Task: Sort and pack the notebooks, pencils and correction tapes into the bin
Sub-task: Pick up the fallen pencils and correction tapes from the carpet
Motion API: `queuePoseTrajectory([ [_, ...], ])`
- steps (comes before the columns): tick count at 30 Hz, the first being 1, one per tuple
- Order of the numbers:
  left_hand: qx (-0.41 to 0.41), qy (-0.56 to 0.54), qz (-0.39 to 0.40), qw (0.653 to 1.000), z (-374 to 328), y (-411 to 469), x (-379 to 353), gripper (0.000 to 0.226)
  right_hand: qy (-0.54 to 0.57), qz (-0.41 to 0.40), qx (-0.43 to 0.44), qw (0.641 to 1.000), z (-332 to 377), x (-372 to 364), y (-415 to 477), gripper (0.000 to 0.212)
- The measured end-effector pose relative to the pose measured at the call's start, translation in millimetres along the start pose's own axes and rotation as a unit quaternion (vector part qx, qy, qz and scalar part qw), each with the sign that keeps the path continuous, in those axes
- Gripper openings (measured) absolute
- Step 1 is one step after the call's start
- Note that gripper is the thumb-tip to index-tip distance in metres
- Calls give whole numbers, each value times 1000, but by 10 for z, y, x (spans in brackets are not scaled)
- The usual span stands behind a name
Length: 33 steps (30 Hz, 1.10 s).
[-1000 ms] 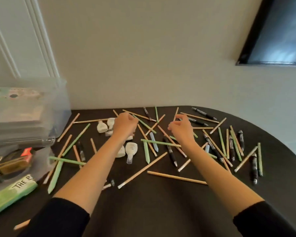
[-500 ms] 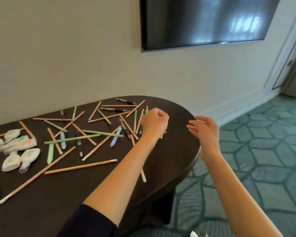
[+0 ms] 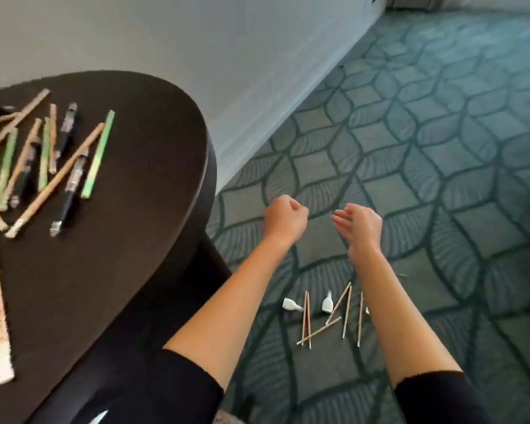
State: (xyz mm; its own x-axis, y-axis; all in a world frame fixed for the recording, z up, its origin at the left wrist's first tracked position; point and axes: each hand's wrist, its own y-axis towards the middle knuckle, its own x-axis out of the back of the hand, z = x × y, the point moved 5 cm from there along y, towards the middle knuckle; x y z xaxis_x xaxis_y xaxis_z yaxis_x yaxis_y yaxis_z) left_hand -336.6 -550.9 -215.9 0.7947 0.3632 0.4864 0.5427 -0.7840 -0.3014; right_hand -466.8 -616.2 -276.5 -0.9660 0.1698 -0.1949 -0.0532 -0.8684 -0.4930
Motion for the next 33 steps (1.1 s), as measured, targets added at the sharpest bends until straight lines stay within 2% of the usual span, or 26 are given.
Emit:
queuePoseTrajectory([
  [7,79,85,87,989,965,461,-658,16,-66,-67,-119,988,-1221,557,706,19],
  [12,136,160,150,966,1680,684,-1061,18,-166,-103,-193,962,-2170,1078,1056,11],
  [14,157,181,166,957,1938,751,-1245,21,-216,-110,-211,947,-2536,1300,1179,17],
  [18,204,181,199,941,2296,823,-1535,20,-266,-108,-241,927,-2979,1566,1280,13],
  [25,214,222,242,920,2675,1024,-1956,9,-317,-112,-227,914,-3477,1788,1648,55],
  [27,207,248,254,912,2781,1097,-2056,17,-322,-125,-237,908,-3632,1893,1757,66],
  [30,201,269,261,905,2900,1164,-2111,18,-348,-135,-252,893,-3782,2027,1842,79],
  [33,204,291,261,897,3027,1231,-2157,25,-373,-160,-265,875,-3912,2114,1933,86],
])
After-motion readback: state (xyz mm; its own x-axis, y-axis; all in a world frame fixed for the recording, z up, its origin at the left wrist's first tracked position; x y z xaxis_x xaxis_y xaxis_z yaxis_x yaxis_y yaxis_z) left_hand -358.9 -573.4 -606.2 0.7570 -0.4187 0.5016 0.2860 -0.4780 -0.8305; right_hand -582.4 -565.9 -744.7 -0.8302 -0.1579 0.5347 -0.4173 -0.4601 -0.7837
